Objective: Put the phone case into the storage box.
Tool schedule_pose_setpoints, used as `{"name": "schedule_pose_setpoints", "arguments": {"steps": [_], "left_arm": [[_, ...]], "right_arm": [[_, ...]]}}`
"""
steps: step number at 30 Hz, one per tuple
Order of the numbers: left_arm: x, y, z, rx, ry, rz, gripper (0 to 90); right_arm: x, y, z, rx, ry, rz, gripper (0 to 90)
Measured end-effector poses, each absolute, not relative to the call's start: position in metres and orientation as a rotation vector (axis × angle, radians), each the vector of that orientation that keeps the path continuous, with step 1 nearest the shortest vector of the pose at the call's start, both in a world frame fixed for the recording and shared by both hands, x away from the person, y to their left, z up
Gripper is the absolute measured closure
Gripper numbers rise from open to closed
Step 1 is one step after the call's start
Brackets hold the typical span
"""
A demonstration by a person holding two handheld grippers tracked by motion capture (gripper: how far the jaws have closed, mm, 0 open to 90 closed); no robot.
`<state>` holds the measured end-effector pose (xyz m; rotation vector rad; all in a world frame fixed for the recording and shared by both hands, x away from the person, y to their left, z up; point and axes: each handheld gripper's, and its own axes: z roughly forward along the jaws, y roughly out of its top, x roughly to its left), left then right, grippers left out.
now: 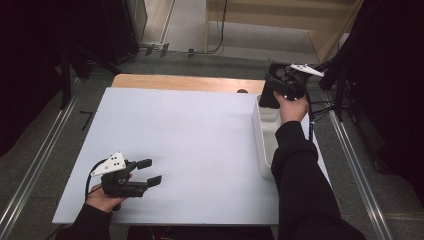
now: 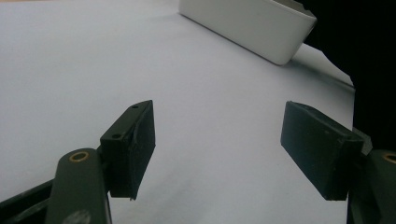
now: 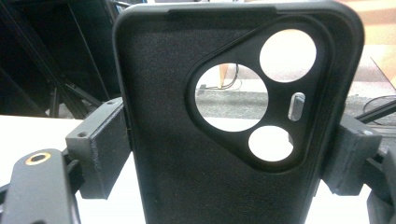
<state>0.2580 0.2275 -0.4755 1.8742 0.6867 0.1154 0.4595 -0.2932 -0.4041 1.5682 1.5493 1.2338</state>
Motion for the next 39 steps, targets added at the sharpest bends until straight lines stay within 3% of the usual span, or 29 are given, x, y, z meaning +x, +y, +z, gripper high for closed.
{"name": "schedule_pose_setpoints", "arguments": {"steps": [39], "left_arm": [[0.259,0.227,-0.476,1.863,0.693,0.109,26.1]], "right_arm": [[0.463,-0.283,-0.431,1.583,1.602,1.176,14.0]]}}
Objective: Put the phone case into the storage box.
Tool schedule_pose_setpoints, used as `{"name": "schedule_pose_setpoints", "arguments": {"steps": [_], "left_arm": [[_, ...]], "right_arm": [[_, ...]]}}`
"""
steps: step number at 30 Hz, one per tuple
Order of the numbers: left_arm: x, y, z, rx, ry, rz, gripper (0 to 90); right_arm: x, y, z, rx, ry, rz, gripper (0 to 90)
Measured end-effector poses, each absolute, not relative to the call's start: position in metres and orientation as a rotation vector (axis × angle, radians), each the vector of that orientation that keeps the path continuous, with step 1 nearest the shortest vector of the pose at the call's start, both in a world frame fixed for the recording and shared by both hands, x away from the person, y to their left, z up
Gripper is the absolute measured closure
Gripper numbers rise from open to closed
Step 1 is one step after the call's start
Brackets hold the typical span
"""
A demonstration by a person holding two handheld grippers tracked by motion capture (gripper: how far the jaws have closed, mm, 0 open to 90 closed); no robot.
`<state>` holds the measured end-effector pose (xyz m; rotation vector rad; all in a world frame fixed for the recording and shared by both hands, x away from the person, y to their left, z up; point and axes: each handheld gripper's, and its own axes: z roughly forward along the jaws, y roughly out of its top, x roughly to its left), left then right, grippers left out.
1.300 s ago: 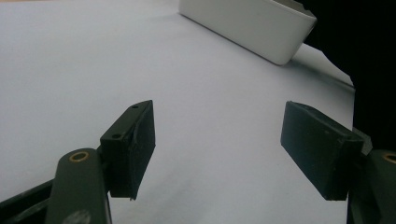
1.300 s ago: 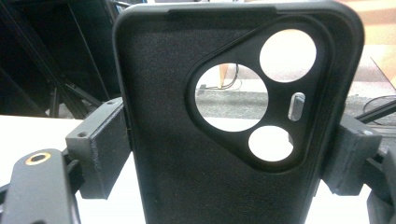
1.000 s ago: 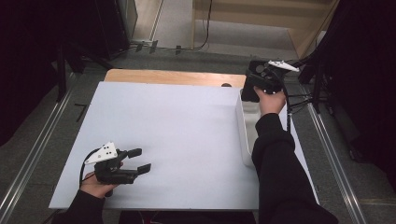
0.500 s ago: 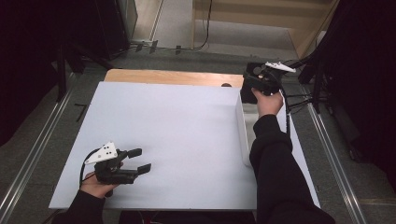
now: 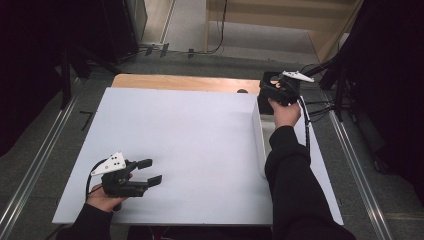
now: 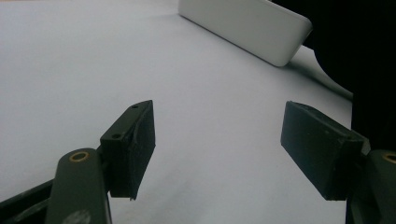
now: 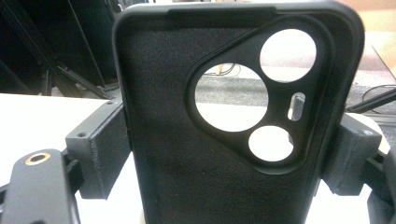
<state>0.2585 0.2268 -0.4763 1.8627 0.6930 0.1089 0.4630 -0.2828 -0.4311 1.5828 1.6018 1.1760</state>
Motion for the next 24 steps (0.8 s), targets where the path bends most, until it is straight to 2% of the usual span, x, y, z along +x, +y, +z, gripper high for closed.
{"name": "schedule_pose_setpoints", "arguments": {"steps": [24], "left_arm": [[0.2582,0.2247,-0.4764,1.867,0.691,0.11,26.1]], "right_arm": [[0.4601,-0.2786,-0.4403,1.633,1.63,1.129,13.4]]}}
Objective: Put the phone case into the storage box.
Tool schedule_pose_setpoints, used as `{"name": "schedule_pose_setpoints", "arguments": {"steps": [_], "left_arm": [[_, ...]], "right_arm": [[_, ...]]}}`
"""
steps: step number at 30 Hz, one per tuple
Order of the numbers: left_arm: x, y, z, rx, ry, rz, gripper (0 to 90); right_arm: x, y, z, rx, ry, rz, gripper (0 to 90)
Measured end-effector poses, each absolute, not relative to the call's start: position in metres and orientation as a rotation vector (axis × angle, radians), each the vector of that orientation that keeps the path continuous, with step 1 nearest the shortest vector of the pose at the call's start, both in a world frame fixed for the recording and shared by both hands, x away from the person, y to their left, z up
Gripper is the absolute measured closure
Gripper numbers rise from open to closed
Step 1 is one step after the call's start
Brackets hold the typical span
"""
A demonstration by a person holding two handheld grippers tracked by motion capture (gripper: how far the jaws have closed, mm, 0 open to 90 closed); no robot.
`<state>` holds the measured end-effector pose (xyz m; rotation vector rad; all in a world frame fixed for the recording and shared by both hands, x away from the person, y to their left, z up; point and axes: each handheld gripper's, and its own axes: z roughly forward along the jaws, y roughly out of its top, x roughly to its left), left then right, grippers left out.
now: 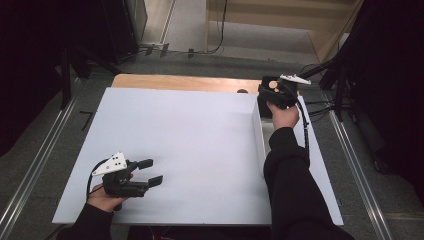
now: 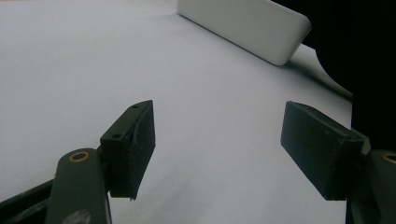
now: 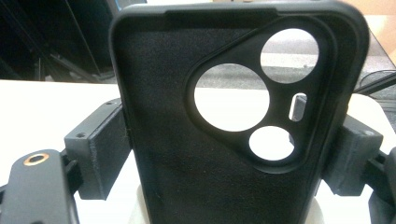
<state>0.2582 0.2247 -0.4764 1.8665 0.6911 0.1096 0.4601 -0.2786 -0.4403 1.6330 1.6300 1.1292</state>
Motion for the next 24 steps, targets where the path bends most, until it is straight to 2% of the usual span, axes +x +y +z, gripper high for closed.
{"name": "schedule_pose_setpoints", "arguments": {"steps": [12,14,19,21,23,24], "left_arm": [[0.2591,0.2263,-0.4754,1.865,0.694,0.114,26.1],[0.2588,0.2261,-0.4755,1.865,0.696,0.113,26.1],[0.2588,0.2264,-0.4752,1.866,0.696,0.119,26.1],[0.2588,0.2261,-0.4752,1.868,0.69,0.119,26.1],[0.2587,0.2254,-0.4757,1.866,0.691,0.115,26.1],[0.2589,0.2253,-0.4757,1.866,0.691,0.114,26.1]], "right_arm": [[0.4617,-0.2781,-0.4429,1.667,1.658,1.103,12.6],[0.462,-0.2782,-0.443,1.663,1.66,1.103,9.8],[0.4621,-0.2788,-0.4422,1.66,1.668,1.114,9.1],[0.4619,-0.2788,-0.4415,1.652,1.669,1.121,7.2],[0.4619,-0.2785,-0.4405,1.639,1.671,1.113,0.0],[0.4615,-0.2783,-0.4395,1.644,1.666,1.105,0.0]]}}
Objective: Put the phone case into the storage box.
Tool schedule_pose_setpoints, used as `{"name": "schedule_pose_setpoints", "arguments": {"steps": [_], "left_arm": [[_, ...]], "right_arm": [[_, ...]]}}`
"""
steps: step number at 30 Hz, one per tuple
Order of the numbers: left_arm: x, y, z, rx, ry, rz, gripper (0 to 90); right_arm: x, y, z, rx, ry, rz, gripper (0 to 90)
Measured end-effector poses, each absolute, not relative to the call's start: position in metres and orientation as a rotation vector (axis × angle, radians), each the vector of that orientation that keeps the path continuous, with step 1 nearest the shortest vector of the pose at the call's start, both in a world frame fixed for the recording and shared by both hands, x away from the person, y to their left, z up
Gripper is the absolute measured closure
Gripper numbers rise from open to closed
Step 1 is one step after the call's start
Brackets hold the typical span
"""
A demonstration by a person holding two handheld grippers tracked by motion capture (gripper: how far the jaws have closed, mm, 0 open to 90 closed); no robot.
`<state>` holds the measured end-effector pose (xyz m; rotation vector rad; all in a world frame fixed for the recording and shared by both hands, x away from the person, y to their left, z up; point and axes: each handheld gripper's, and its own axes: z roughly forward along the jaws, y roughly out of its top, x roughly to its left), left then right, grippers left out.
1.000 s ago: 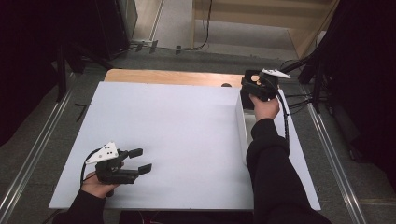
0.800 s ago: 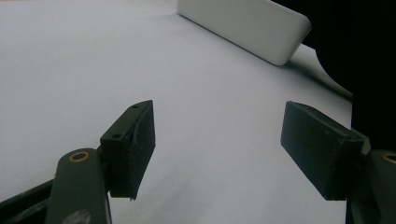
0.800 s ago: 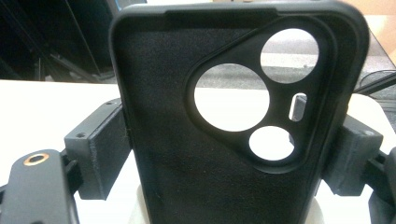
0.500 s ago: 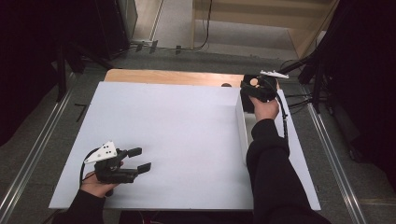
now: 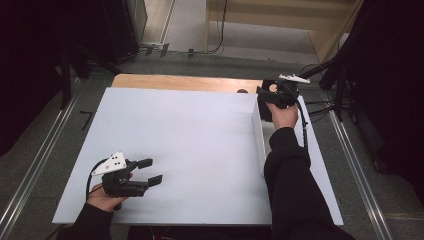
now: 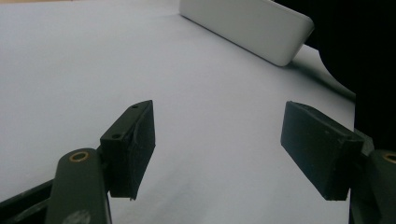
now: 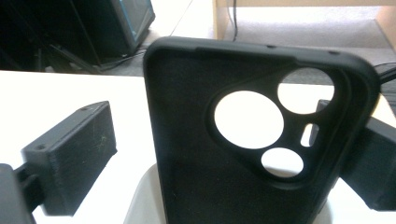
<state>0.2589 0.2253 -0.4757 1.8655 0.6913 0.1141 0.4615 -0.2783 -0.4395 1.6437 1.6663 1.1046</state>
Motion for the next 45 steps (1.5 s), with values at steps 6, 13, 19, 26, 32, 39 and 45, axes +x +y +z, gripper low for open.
{"name": "schedule_pose_setpoints", "arguments": {"steps": [6,13,19,26,32,39,45], "left_arm": [[0.259,0.224,-0.476,1.865,0.684,0.114,26.1],[0.259,0.224,-0.476,1.864,0.684,0.115,26.1],[0.26,0.223,-0.476,1.873,0.683,0.114,26.1],[0.261,0.222,-0.476,1.874,0.678,0.11,26.1],[0.262,0.222,-0.476,1.872,0.678,0.11,26.1],[0.263,0.222,-0.476,1.872,0.674,0.109,26.1],[0.263,0.222,-0.476,1.872,0.675,0.108,26.1]], "right_arm": [[0.46,-0.278,-0.435,1.624,1.678,1.098,0.0],[0.458,-0.282,-0.428,1.609,1.679,1.096,0.0],[0.456,-0.283,-0.422,1.61,1.674,1.106,0.0],[0.454,-0.285,-0.409,1.589,1.685,1.109,0.0],[0.452,-0.281,-0.398,1.568,1.697,1.12,0.0],[0.45,-0.282,-0.385,1.577,1.701,1.161,0.0],[0.444,-0.279,-0.375,1.572,1.717,1.193,0.0]]}}
